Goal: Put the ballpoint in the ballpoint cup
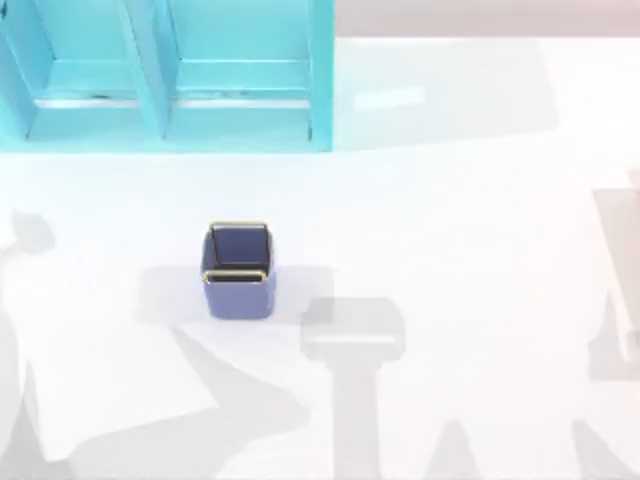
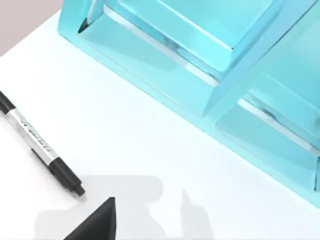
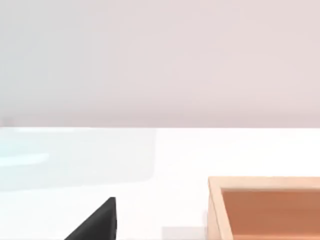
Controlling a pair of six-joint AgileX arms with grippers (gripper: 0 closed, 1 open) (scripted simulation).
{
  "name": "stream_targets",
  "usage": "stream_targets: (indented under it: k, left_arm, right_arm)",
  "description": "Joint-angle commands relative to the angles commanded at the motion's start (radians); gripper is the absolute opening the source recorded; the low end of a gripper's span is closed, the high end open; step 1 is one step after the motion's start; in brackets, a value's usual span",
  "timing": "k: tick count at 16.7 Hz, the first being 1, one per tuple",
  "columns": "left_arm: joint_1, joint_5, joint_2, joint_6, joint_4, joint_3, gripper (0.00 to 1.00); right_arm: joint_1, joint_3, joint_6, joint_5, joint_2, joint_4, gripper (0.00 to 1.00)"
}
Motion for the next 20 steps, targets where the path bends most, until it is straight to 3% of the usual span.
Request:
stream_targets:
  k: [6, 11, 15, 20]
  left_arm:
    - [0.185, 0.157, 0.538, -0.158, -0.119, 0.389, 1.0]
    - [0.274, 0.266, 0.906, -0.235, -0.237, 0.572, 1.0]
    - [0.301, 0.312, 1.027, -0.257, -0.295, 0.618, 1.0]
    - [0.296, 0.311, 1.029, -0.257, -0.295, 0.616, 1.0]
  right_arm:
    - [0.0, 0.0, 0.0, 0.0, 0.0, 0.0, 1.0]
    - [0.0, 0.0, 0.0, 0.0, 0.0, 0.0, 1.0]
    - [0.0, 0.0, 0.0, 0.0, 0.0, 0.0, 1.0]
    - [0.0, 0.0, 0.0, 0.0, 0.0, 0.0, 1.0]
